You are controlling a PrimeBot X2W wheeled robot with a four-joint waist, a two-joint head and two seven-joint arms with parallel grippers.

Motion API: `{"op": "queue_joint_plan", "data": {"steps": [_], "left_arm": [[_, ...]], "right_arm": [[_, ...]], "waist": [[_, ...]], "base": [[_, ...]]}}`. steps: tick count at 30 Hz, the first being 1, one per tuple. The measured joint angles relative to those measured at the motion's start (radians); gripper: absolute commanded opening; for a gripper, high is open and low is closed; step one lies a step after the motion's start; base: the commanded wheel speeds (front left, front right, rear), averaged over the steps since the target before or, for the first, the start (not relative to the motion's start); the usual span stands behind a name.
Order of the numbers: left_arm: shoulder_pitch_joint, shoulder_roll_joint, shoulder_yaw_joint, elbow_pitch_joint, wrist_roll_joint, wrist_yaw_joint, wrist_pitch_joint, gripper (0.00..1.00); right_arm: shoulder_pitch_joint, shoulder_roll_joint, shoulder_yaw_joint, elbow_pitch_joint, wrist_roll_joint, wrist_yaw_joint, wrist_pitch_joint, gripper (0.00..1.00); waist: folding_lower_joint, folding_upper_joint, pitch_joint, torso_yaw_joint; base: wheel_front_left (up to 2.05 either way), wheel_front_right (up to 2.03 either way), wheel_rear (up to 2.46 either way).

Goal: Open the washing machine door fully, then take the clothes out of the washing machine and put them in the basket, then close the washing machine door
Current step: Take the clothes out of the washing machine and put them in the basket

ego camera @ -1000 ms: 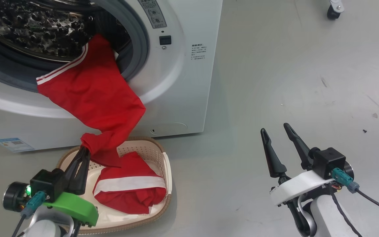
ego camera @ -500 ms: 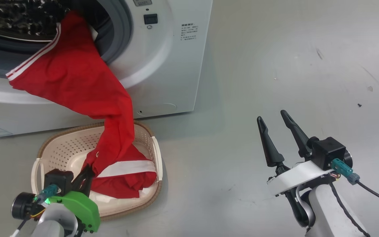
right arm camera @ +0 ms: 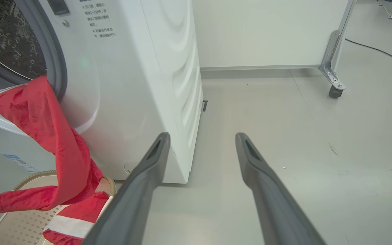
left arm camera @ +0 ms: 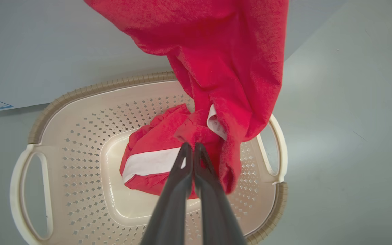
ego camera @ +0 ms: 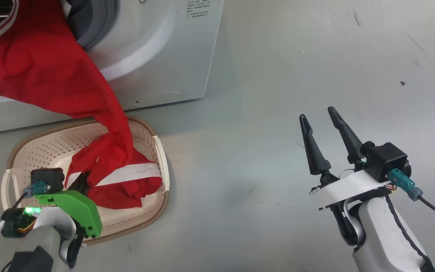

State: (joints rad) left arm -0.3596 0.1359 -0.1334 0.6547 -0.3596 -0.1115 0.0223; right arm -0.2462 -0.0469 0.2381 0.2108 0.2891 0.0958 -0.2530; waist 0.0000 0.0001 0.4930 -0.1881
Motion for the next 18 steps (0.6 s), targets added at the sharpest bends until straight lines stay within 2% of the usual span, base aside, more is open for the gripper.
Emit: {"op": "queue_joint_plan", "data": {"steps": [8,18], "left_arm": [[-0.078,-0.011,0.014,0.084,-0.019,0.01,0.031,0.0],[-0.093,0.0,0.013,0.209,-0.017,0.033,0.047,0.0]], "right_arm": [[-0.021,0.0,-0.007,-0.011,0.0,0.0,0.0,1.0],[-0.034,0.001,-0.028,-0.012,0.0,0.0,0.0,1.0]], "waist": [[0.0,0.0,0.066,-0.023],[0.0,0.0,0.1,-0.031]], "base": [[0.0,0.0,0.0],[0.0,0.0,0.0]]}}
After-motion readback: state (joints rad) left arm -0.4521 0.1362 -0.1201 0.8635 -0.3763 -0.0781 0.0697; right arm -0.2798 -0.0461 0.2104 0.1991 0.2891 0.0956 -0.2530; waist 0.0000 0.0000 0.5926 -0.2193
